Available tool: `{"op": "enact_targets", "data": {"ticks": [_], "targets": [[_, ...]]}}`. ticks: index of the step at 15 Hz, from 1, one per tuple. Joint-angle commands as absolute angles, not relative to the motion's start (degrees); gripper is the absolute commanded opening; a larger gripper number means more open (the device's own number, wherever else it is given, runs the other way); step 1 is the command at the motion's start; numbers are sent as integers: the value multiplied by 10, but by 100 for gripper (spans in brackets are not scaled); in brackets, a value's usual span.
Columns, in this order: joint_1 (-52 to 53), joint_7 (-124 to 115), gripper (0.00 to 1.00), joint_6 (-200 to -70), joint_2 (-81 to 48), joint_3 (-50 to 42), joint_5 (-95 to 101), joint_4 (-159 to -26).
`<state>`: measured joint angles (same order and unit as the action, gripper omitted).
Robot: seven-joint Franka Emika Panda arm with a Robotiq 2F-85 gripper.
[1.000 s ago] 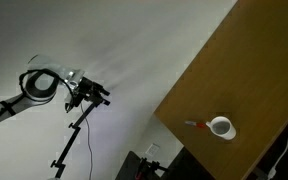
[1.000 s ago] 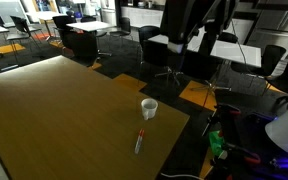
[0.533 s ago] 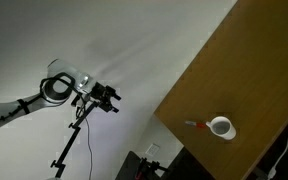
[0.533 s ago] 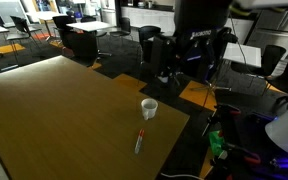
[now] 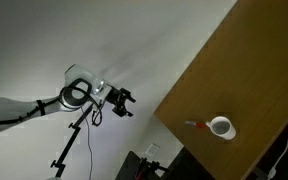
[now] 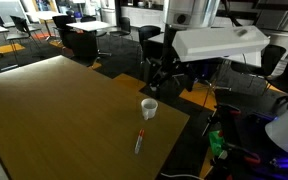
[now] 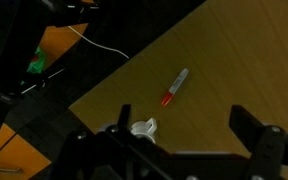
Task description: Pick up the marker from the table and put it in the cup
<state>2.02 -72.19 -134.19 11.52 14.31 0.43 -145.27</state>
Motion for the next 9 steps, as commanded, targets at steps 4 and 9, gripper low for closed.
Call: {"op": "enact_targets", "data": {"ticks": [4,9], "targets": [[28,-734,100,-1340,114,130,11,-1451],[14,-795,100,-1367,102,108,9,-1459]]}}
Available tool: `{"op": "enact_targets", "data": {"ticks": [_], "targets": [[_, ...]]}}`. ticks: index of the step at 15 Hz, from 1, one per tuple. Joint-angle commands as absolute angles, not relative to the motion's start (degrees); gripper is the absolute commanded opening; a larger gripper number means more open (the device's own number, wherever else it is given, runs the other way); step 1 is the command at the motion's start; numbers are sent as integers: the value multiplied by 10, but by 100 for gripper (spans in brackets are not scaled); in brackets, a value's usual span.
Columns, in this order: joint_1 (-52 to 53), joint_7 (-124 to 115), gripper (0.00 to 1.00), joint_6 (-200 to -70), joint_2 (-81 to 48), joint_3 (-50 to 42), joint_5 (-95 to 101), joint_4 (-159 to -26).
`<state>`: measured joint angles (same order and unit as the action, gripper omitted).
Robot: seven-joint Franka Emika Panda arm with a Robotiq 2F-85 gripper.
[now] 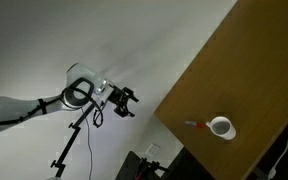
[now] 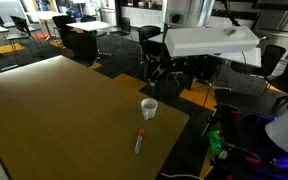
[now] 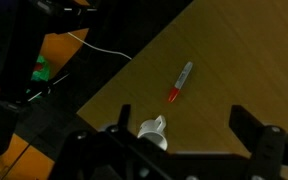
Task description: Pick up the marker from the table and put it in the cup
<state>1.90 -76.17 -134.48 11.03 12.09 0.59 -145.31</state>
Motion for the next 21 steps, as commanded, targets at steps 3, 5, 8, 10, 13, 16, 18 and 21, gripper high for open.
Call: {"op": "enact_targets", "data": {"ticks": [3,5,8,10,13,16,18,21], "targets": [[4,-826,100,-1383,86,88,10,-1464],[-1,-846,100,-1406,74,76,7,-1471],[-8,-875,100,-1453,47,60,13,-1482],[-7,-888,100,-1480,28,52,15,-1487],[-2,-910,100,-1529,-5,42,21,-1491],[7,-929,100,-1570,-46,32,28,-1486],[16,-935,100,-1597,-73,24,33,-1482],[39,-939,100,-1637,-117,5,42,-1474]]}}
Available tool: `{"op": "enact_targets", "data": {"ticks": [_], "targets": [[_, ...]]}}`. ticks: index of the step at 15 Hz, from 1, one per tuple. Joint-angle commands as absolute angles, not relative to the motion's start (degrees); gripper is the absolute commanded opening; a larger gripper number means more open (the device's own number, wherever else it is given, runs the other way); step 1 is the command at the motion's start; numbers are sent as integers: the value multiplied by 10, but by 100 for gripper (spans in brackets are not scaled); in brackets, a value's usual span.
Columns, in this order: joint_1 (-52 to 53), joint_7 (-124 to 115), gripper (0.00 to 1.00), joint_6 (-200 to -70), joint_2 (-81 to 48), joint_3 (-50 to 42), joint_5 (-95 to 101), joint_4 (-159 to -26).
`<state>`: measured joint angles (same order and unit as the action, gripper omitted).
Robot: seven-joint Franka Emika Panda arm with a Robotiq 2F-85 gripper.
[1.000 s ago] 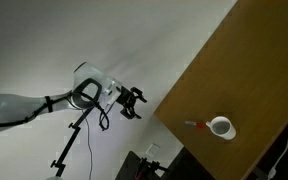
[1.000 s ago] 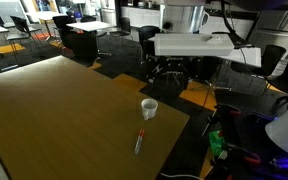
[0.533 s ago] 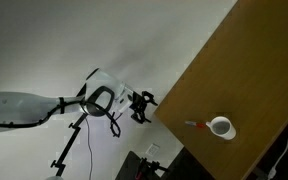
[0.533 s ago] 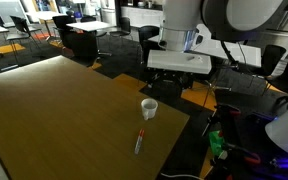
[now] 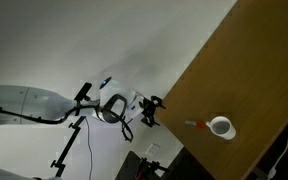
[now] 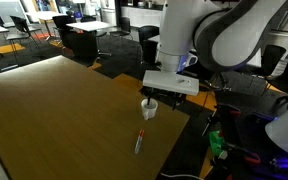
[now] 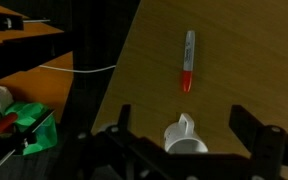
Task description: Pick up the marker from the table and put it in the cup
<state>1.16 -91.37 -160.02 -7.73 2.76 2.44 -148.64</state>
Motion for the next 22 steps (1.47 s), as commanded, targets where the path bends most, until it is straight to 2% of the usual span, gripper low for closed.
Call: {"op": "enact_targets", "data": {"ticks": [1,9,14,22], "targets": [[48,-940,100,-1649,-131,-4,42,-1471],[133,-917,100,-1753,-267,-76,-3,-1426],[119,-883,100,-1747,-343,-51,-64,-1373],[125,-866,100,-1745,-354,-51,-88,-1366]]}}
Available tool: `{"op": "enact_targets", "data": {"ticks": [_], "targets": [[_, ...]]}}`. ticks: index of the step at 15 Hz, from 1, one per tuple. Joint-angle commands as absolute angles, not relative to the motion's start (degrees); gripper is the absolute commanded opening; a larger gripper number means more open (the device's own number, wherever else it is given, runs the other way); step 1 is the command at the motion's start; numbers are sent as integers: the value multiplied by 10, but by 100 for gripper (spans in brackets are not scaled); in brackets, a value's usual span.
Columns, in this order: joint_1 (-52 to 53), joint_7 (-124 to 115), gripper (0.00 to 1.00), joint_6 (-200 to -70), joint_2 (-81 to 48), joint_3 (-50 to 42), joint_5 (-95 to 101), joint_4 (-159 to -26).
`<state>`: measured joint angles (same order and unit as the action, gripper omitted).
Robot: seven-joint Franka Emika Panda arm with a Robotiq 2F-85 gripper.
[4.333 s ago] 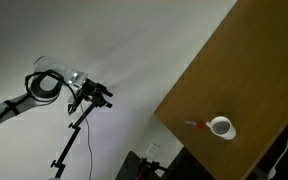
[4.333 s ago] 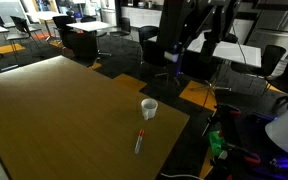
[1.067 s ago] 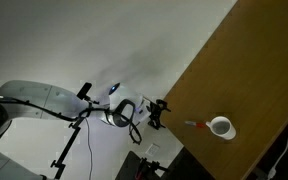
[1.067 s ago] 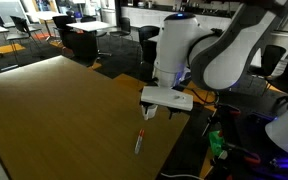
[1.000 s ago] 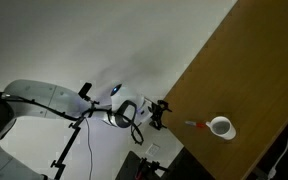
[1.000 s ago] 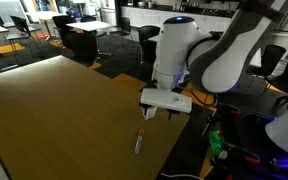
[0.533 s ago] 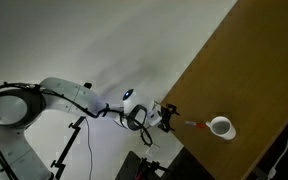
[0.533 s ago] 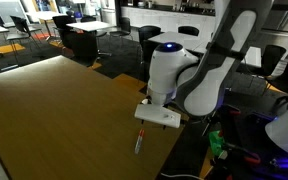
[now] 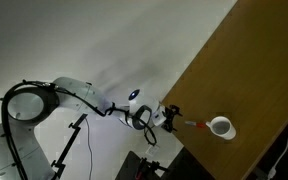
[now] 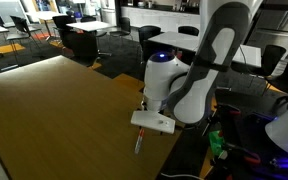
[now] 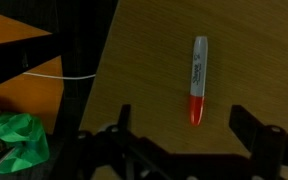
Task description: Pick up the marker from the table and put it in the cup
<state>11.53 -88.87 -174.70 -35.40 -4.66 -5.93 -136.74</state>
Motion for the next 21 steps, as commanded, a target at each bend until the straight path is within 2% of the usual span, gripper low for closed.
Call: {"op": "enact_targets", "data": {"ticks": [1,21], "targets": [[134,-875,100,-1739,-365,-57,-92,-1356],[183,-882,100,-1693,-575,-86,-108,-1136]]}}
